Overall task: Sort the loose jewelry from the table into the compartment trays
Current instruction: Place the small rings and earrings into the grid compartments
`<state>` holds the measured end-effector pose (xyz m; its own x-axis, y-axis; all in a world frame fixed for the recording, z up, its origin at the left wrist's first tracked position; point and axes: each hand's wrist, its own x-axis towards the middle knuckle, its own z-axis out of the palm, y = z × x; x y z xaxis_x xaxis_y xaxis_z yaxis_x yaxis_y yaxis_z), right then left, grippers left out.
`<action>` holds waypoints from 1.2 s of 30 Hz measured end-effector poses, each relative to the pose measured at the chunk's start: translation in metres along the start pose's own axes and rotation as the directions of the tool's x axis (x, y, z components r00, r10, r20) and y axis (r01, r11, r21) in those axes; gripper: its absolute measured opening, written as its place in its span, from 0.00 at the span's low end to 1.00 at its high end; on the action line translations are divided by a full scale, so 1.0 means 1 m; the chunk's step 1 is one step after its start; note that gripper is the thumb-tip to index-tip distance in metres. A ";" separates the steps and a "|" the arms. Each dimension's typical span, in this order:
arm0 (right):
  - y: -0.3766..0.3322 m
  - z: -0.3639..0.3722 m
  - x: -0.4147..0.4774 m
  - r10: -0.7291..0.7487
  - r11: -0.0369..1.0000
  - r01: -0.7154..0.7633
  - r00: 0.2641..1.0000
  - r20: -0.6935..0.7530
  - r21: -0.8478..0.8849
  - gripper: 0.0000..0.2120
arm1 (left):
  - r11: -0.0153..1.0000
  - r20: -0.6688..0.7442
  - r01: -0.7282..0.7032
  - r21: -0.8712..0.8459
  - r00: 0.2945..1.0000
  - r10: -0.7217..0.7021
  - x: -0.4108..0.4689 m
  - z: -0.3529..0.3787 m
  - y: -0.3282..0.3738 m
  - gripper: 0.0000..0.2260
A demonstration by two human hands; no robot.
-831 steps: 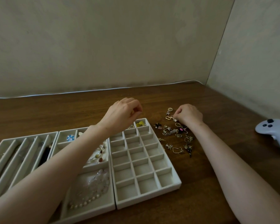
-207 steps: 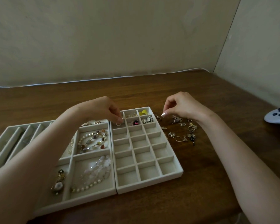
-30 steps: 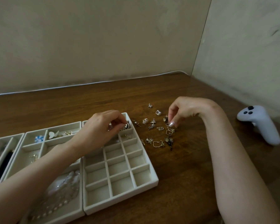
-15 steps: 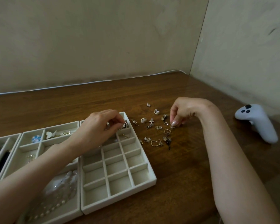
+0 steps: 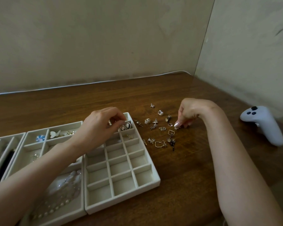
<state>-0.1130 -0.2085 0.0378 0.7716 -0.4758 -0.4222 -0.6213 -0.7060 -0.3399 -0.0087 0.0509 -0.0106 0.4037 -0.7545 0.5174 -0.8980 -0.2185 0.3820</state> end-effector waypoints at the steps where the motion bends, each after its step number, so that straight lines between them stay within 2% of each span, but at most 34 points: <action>1: -0.001 0.000 -0.001 -0.013 1.000 0.013 1.000 -0.001 0.005 0.08 | 1.000 -0.012 0.007 0.004 1.000 -0.007 0.000 0.000 -0.001 0.03; 4: -0.004 0.002 -0.007 -0.159 0.983 0.166 0.983 -0.093 0.079 0.02 | 1.000 -0.042 0.021 0.014 0.999 -0.020 0.000 0.000 -0.001 0.03; 6: -0.013 0.005 -0.013 -0.316 0.931 0.339 0.934 -0.164 0.137 0.03 | 1.000 -0.052 0.025 0.015 0.998 -0.024 0.000 0.000 -0.001 0.03; 9: -0.039 0.018 -0.023 -0.527 0.820 0.542 0.840 -0.127 0.183 0.03 | 0.999 -0.044 0.032 0.008 0.998 -0.032 0.000 0.000 -0.002 0.03; 12: -0.062 0.037 -0.028 -0.630 0.757 0.634 0.772 -0.082 0.157 0.03 | 0.999 -0.043 0.028 0.014 0.999 -0.028 0.000 0.000 -0.003 0.04; 15: -0.071 0.047 -0.027 -0.665 0.737 0.666 0.745 -0.056 0.111 0.03 | 1.000 -0.048 0.015 0.024 0.999 -0.013 0.000 0.000 -0.003 0.04; 18: -0.069 0.045 -0.027 -0.653 0.750 0.655 0.755 -0.054 0.094 0.01 | 0.999 -0.033 0.026 0.026 0.999 -0.026 0.000 0.000 -0.003 0.04; 21: -0.058 0.035 -0.029 -0.580 0.814 0.579 0.815 -0.002 0.046 0.03 | 0.999 -0.013 0.041 0.019 0.999 -0.040 0.000 0.001 -0.002 0.03; 25: -0.046 0.026 -0.031 -0.343 0.896 0.389 0.913 0.220 -0.215 0.12 | 0.999 -0.015 0.036 0.012 0.999 -0.036 0.000 0.001 -0.001 0.03; 27: -0.048 0.027 -0.033 -0.254 0.894 0.330 0.931 0.263 -0.302 0.17 | 1.000 -0.009 0.029 0.012 1.000 -0.029 0.000 0.001 0.000 0.03; 30: -0.054 0.032 -0.034 -0.207 0.874 0.291 0.947 0.245 -0.389 0.21 | 1.000 0.003 0.023 0.009 1.000 -0.023 -0.001 0.000 -0.001 0.04; 32: -0.056 0.034 -0.033 -0.215 0.873 0.283 0.954 0.209 -0.397 0.20 | 1.000 0.012 0.016 0.004 1.000 -0.016 -0.001 0.000 0.000 0.04; 36: -0.056 0.035 -0.030 -0.265 0.889 0.311 0.948 0.177 -0.336 0.08 | 1.000 -0.008 0.009 0.003 1.000 -0.009 0.000 0.000 0.001 0.03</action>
<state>-0.1058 -0.1368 0.0401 0.8716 -0.1712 -0.4593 -0.2668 -0.9517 -0.1516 -0.0097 0.0510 -0.0105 0.4128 -0.7477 0.5201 -0.8949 -0.2267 0.3843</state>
